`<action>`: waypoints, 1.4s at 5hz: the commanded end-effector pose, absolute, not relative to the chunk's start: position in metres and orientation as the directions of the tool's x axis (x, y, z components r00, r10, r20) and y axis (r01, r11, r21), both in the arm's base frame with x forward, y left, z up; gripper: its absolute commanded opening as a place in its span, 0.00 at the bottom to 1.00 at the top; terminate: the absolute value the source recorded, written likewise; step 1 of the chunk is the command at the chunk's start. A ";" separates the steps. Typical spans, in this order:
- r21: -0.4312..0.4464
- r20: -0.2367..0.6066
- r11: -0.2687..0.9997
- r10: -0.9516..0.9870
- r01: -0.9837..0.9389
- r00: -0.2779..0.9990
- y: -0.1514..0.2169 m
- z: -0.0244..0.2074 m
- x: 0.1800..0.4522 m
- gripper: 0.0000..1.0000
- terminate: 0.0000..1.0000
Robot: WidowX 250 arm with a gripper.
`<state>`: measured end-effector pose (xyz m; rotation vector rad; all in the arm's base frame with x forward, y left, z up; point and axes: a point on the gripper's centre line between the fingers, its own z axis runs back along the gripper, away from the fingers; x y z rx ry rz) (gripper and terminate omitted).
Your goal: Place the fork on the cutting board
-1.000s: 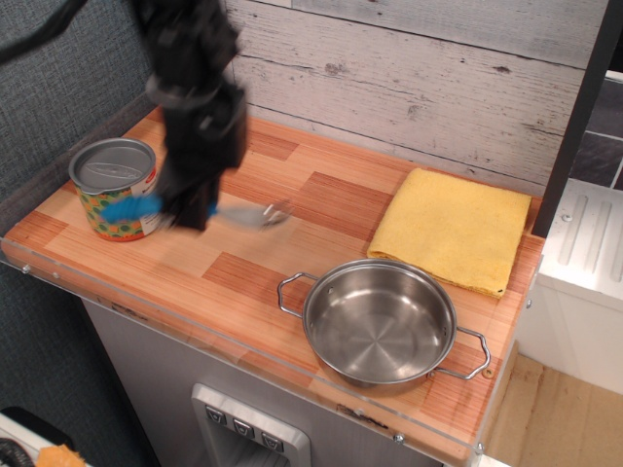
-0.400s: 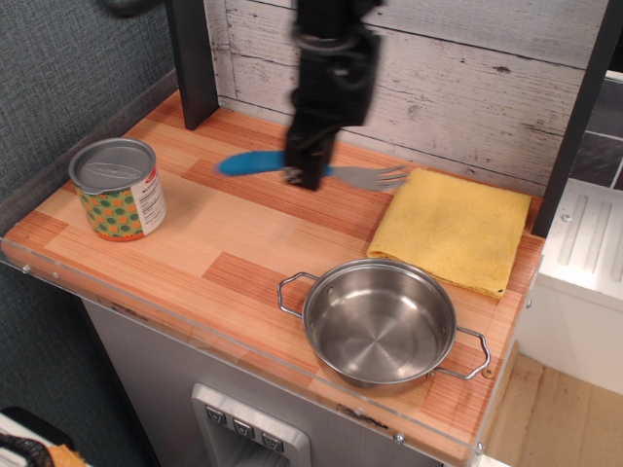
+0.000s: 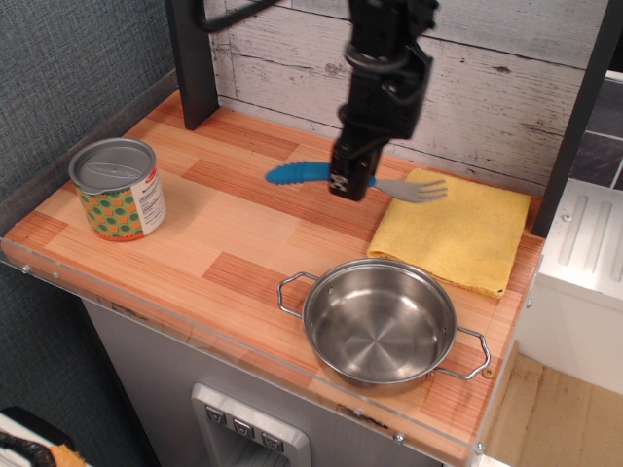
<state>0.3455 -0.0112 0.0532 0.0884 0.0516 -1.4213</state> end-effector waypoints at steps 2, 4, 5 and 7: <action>0.067 -0.100 0.112 -0.988 0.992 0.118 -0.028 0.044 0.369 0.00 0.00; 0.074 -0.147 0.135 -0.978 0.988 0.145 -0.021 0.030 0.366 0.00 0.00; 0.086 -0.143 0.152 -0.976 0.985 0.163 -0.020 0.030 0.366 1.00 0.00; 0.125 -0.165 0.144 -0.973 0.982 0.164 -0.015 0.044 0.363 1.00 0.00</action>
